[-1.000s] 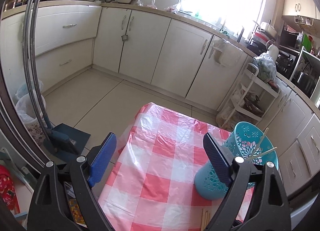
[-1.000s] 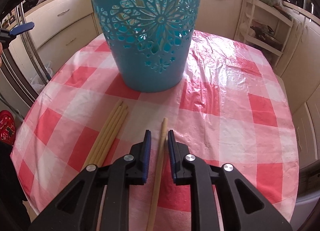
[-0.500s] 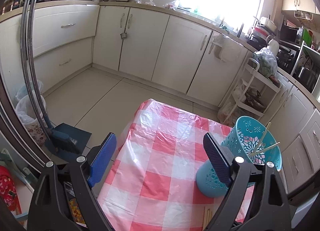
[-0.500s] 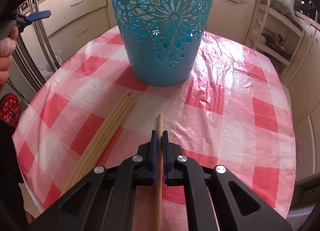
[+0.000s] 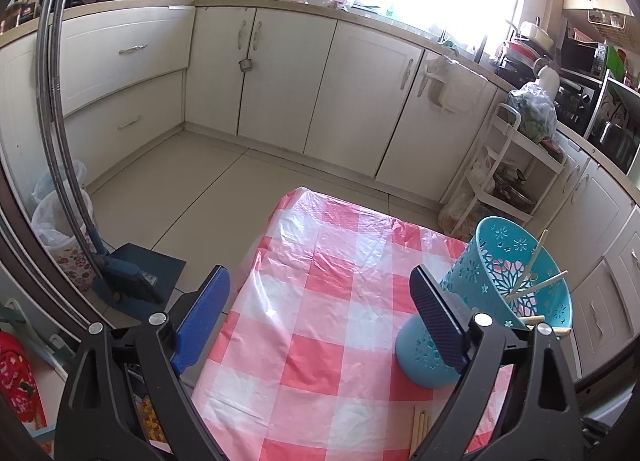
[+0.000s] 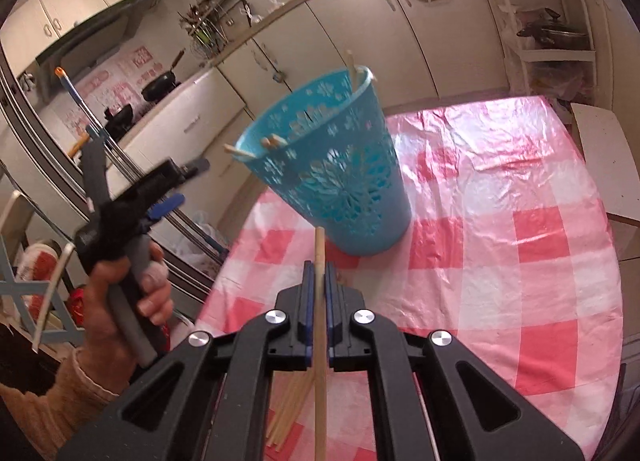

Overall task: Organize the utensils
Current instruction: 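Carry the chopstick over the teal basket and open the right gripper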

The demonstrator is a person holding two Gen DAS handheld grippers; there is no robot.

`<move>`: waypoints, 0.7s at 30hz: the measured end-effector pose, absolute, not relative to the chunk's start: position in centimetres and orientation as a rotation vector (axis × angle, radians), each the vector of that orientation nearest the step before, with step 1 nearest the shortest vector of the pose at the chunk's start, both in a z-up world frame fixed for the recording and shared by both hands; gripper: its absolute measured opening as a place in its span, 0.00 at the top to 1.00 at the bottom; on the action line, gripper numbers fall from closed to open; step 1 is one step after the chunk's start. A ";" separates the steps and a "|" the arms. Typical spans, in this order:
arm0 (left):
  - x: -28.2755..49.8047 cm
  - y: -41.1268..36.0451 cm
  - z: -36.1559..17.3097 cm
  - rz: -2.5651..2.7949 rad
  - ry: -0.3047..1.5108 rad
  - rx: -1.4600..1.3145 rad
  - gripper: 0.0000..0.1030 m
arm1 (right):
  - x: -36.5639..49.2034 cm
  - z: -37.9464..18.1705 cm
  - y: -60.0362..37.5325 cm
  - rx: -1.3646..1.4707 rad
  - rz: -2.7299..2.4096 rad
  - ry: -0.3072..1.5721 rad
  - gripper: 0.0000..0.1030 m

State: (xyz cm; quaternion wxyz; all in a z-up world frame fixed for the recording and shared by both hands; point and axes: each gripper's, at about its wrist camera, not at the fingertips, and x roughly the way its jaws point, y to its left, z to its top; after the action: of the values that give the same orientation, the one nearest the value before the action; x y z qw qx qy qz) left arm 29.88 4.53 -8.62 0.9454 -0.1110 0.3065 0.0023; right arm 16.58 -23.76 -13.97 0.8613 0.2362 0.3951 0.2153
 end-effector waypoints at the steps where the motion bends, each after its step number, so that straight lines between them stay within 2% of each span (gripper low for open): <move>1: 29.9 4.6 -8.6 0.006 0.625 -0.227 0.15 | 16.7 -12.9 -23.9 0.511 0.463 0.802 0.95; 12: 29.7 4.8 -8.6 0.011 0.623 -0.245 0.13 | 22.4 -1.3 -23.5 0.521 0.472 0.466 0.95; 16: 29.8 5.1 -8.8 0.016 0.630 -0.255 0.13 | 25.7 0.7 -22.4 0.501 0.374 0.355 0.95; 21: 30.0 5.4 -8.8 0.021 0.633 -0.270 0.13 | 29.7 -0.5 -21.3 0.475 0.222 0.323 0.94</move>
State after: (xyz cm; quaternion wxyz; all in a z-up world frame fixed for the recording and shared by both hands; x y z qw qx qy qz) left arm 29.96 5.40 -8.84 0.9414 -0.1323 0.3101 0.0102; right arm 29.73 -21.31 -0.54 0.9530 0.2340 0.1590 0.1090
